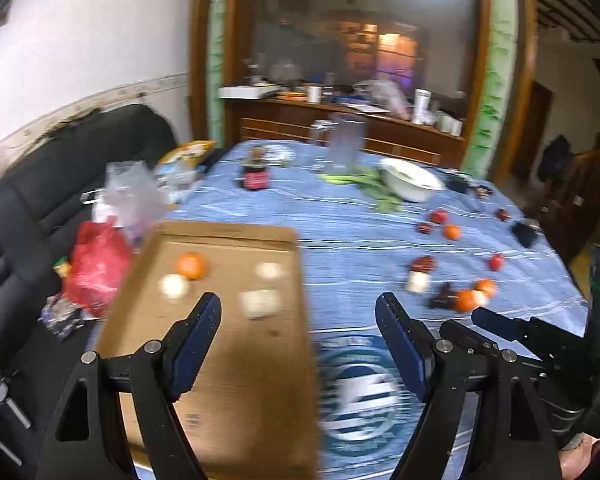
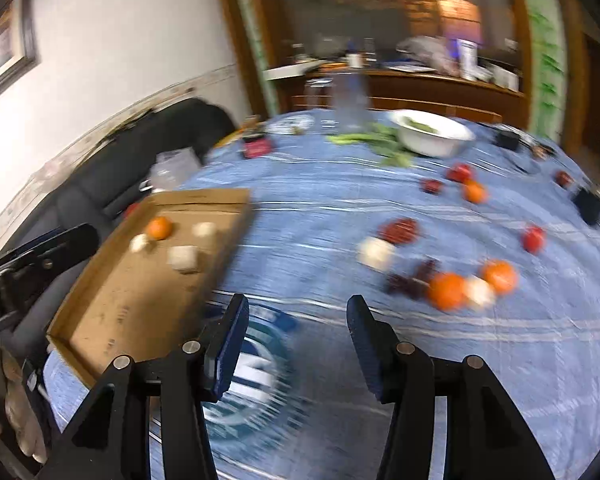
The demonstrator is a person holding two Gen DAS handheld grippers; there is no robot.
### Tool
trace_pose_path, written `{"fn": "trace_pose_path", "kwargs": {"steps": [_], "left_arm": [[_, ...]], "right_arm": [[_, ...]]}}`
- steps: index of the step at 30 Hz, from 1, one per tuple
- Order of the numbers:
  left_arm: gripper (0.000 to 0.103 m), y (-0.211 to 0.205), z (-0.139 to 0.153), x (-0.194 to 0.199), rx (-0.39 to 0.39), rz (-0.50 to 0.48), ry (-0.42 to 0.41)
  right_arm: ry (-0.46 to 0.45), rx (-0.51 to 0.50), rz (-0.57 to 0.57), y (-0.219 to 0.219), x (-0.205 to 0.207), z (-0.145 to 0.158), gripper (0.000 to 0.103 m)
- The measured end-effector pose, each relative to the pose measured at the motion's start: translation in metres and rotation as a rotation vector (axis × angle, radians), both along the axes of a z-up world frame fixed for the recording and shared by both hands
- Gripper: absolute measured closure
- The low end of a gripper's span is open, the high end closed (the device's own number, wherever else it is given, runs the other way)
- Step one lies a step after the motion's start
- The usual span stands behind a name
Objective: Organize fruits
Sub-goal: 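Move both open tools back over the fruit row, then grasp a beige cube with the left tool while the right tool grasps a mandarin orange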
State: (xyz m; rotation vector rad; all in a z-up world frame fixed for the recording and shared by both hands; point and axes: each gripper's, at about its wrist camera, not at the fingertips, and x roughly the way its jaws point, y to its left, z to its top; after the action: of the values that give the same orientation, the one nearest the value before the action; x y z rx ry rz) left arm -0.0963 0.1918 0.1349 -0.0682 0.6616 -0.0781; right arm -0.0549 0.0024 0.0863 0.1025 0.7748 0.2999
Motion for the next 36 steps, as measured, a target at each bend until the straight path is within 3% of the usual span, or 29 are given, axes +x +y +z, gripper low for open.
{"fn": "trace_pose_path", "kwargs": {"steps": [8, 16, 25, 31, 36], "left_arm": [[0.024, -0.094, -0.020, 0.013, -0.040, -0.175, 0.050], [0.024, -0.134, -0.040, 0.026, -0.048, -0.230, 0.123], [0.024, -0.127, -0.056, 0.036, -0.048, -0.204, 0.181], [0.024, -0.089, -0.051, 0.036, -0.029, -0.108, 0.154], [0.024, -0.068, -0.067, 0.048, -0.054, -0.059, 0.204]], "right_arm": [[0.008, 0.058, -0.246, -0.123, -0.037, 0.000, 0.044], [0.023, 0.114, -0.361, -0.181, -0.057, -0.007, 0.044], [0.066, 0.131, -0.338, -0.182, -0.045, -0.020, 0.044], [0.082, 0.153, -0.335, -0.195, -0.017, -0.013, 0.044], [0.129, 0.154, -0.281, -0.192, 0.018, -0.022, 0.044]]}}
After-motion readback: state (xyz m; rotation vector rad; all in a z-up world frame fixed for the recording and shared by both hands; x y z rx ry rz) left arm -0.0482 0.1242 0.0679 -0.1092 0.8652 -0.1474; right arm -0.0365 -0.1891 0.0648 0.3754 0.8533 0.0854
